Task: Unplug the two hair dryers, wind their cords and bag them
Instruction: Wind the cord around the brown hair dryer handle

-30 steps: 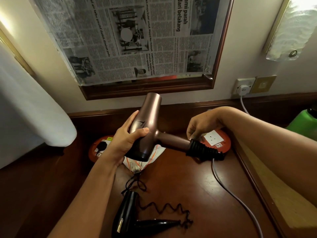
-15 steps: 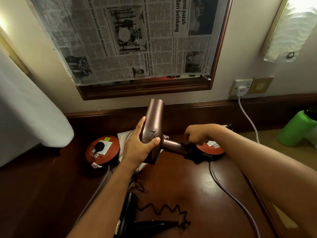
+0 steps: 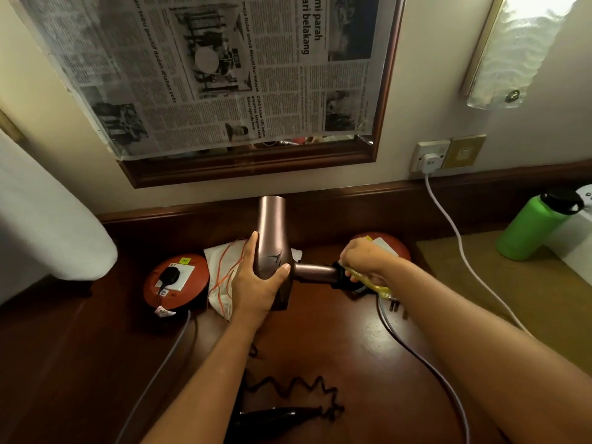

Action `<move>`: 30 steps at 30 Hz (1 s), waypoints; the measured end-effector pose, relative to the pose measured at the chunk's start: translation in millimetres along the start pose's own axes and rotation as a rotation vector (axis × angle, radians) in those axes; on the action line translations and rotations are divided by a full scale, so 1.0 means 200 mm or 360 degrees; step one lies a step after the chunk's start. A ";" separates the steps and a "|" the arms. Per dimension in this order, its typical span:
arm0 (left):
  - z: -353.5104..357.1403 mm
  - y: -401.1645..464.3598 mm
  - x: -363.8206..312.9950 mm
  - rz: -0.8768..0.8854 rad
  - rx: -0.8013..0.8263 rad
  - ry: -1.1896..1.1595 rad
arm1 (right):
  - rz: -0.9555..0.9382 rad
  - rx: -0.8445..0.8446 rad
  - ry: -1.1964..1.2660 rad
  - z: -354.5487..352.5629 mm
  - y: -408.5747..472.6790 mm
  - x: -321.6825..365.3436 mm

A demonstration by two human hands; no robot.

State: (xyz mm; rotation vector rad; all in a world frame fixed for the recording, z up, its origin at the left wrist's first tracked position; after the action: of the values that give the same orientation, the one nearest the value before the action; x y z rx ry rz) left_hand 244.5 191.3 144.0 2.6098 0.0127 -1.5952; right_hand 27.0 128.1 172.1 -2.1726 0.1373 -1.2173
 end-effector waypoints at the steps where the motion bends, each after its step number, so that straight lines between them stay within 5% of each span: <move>1: 0.01 0.00 0.01 0.0013 -0.0006 0.0007 | 0.0000 -0.0018 0.0056 0.01 0.01 -0.02; 11: 0.04 -0.02 -0.03 0.0020 -0.0007 0.0094 | -0.0107 -0.0224 0.0520 0.13 -0.02 -0.11; 16: 0.04 -0.02 -0.02 -0.0044 0.0092 0.0203 | -0.0161 -0.0206 -0.0053 0.12 -0.02 -0.17; 20: 0.04 -0.02 -0.01 -0.0060 0.0136 0.0227 | -0.0179 -0.0064 -0.0137 0.09 -0.03 -0.22; 25: 0.09 -0.03 0.04 -0.0138 0.0124 0.0072 | -0.0271 -0.0122 -0.0190 0.14 -0.04 -0.29; 30: 0.20 -0.06 0.16 -0.0350 0.0122 -0.0206 | -0.0218 -0.0226 -0.0686 0.27 -0.01 -0.38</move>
State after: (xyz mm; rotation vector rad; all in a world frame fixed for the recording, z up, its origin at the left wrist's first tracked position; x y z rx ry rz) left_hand 222.7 198.9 95.5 2.6342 0.2433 -1.8679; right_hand 26.7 184.2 97.6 -2.5507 -0.1120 -0.8013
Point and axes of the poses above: each hand's wrist, its own y-axis towards the middle knuckle, its own z-axis out of the palm, x = y × z, the point moved 1 cm from there along y, towards the middle knuckle, and after that the axes turned 14 degrees about x, right-handed, at the moved point
